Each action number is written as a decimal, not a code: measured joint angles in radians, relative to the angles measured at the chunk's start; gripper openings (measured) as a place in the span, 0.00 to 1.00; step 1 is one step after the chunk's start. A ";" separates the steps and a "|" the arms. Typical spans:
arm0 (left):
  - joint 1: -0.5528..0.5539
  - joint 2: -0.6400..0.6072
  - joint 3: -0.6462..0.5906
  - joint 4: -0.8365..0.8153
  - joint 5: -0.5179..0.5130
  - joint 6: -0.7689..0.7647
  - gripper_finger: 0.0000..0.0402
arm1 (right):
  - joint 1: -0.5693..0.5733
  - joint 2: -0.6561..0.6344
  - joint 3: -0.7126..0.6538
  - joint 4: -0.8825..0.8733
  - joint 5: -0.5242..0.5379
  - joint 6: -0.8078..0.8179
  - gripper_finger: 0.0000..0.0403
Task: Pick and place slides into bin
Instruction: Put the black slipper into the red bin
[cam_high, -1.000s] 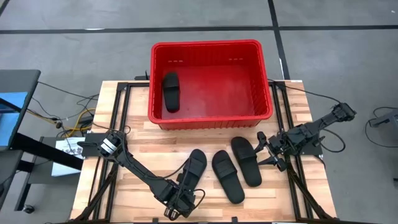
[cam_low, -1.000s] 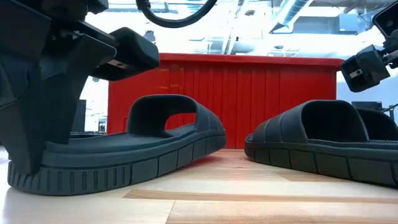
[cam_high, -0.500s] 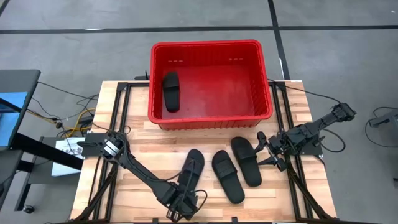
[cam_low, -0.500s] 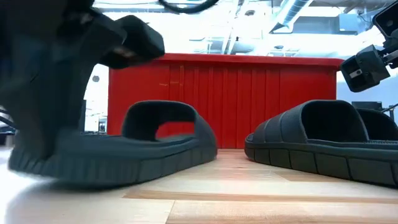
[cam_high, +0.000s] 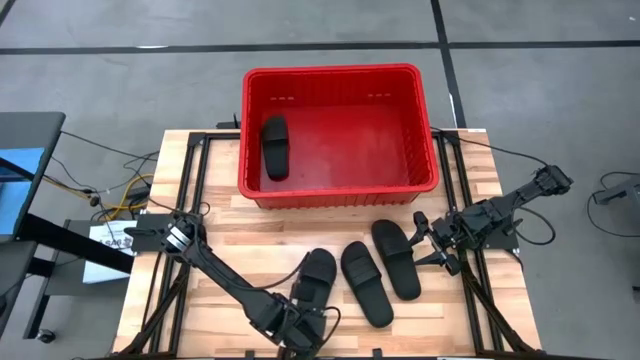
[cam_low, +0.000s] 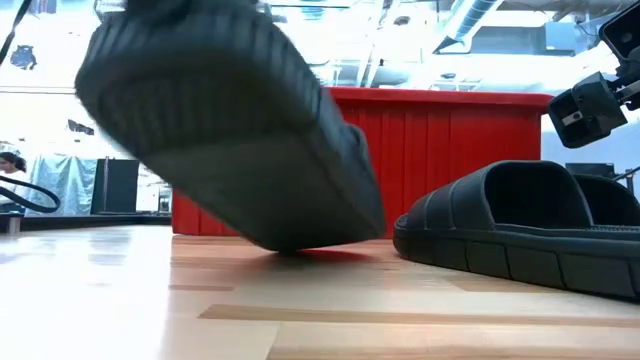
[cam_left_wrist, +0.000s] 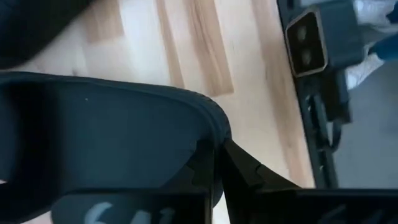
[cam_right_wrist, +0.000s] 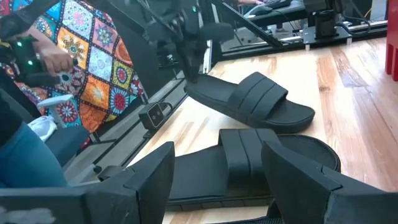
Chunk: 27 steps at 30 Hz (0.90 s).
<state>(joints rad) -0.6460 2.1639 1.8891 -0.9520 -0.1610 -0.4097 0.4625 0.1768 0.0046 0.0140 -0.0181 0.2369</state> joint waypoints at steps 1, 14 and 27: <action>-0.002 0.000 0.018 -0.009 -0.004 -0.005 0.00 | 0.000 0.000 0.000 0.000 0.000 0.000 0.58; -0.049 -0.002 0.263 -0.133 -0.093 -0.109 0.00 | 0.000 0.000 0.000 0.000 0.000 0.000 0.58; -0.073 -0.024 0.459 -0.152 -0.230 -0.136 0.00 | 0.000 0.000 0.000 0.000 0.000 0.000 0.58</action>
<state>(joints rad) -0.7193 2.1403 2.3486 -1.1044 -0.3910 -0.5453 0.4625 0.1768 0.0047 0.0139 -0.0181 0.2368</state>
